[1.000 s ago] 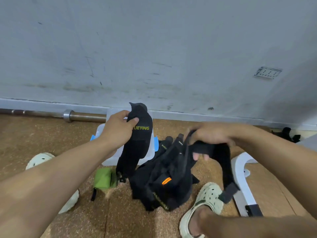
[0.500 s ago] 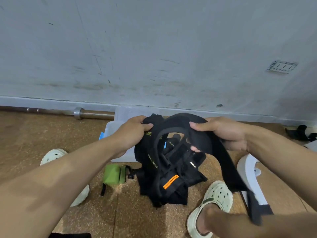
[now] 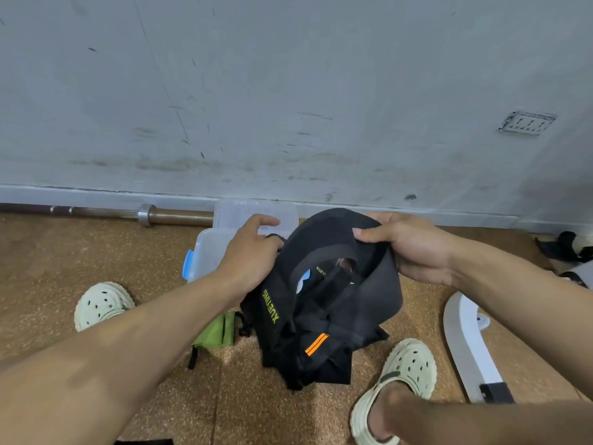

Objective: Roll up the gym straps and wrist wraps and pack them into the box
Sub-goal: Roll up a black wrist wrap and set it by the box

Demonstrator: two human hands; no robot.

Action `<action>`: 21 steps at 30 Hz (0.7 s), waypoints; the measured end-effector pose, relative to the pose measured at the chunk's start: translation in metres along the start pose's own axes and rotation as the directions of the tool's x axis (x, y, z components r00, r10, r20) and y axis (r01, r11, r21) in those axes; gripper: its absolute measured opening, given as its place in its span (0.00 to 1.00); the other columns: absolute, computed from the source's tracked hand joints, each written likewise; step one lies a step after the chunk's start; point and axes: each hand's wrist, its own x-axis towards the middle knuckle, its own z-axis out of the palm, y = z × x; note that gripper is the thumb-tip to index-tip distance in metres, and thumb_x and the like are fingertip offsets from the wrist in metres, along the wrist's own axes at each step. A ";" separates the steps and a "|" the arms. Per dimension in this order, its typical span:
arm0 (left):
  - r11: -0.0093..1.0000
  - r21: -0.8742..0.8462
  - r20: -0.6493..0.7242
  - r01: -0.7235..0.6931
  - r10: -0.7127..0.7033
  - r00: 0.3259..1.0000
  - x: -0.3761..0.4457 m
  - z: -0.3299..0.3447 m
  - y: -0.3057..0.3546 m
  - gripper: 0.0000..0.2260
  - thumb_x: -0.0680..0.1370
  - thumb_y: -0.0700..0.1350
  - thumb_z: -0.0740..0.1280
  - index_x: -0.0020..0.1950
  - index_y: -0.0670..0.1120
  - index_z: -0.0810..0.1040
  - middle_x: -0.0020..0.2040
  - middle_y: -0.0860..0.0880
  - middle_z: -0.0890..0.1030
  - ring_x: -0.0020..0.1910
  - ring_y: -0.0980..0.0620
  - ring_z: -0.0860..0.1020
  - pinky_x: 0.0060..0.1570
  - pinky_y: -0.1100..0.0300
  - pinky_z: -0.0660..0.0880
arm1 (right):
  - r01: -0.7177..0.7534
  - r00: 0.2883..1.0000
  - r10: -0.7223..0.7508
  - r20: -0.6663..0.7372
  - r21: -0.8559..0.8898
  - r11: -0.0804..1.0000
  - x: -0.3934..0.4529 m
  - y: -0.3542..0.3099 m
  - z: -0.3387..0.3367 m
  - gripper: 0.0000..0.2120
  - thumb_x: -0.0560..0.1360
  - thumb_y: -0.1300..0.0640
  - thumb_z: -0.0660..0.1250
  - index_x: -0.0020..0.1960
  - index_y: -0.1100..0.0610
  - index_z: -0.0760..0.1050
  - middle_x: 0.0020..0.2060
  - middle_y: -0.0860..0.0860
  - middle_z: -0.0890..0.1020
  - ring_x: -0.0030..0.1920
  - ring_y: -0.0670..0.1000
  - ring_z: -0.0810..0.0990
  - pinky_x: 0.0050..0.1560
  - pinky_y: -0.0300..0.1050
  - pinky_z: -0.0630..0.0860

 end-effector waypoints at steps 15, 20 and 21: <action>1.000 0.011 0.341 0.022 -0.024 0.940 -0.004 -0.006 0.005 0.10 0.71 0.52 0.79 0.46 0.48 0.86 0.46 0.49 0.87 0.44 0.51 0.86 0.46 0.59 0.80 | 0.033 0.941 -0.071 -0.330 -0.120 0.992 0.012 0.006 -0.013 0.10 0.81 0.69 0.65 0.53 0.57 0.81 0.48 0.59 0.86 0.42 0.53 0.85 0.38 0.44 0.81; 0.997 -0.031 0.294 -0.067 0.073 0.953 -0.005 -0.006 0.008 0.07 0.73 0.47 0.78 0.47 0.47 0.85 0.42 0.50 0.86 0.39 0.54 0.84 0.37 0.64 0.77 | -0.013 0.978 -0.053 -0.202 -0.315 0.949 0.009 0.002 -0.015 0.21 0.75 0.73 0.60 0.58 0.55 0.82 0.52 0.53 0.87 0.52 0.54 0.85 0.49 0.46 0.81; 0.995 -0.010 0.307 -0.097 0.095 0.947 -0.008 -0.006 0.010 0.05 0.74 0.47 0.78 0.46 0.48 0.85 0.41 0.52 0.86 0.39 0.55 0.84 0.38 0.65 0.77 | 0.027 0.989 -0.071 -0.128 -0.318 0.948 0.006 0.000 -0.011 0.17 0.78 0.70 0.60 0.57 0.55 0.82 0.50 0.51 0.88 0.50 0.51 0.85 0.47 0.41 0.81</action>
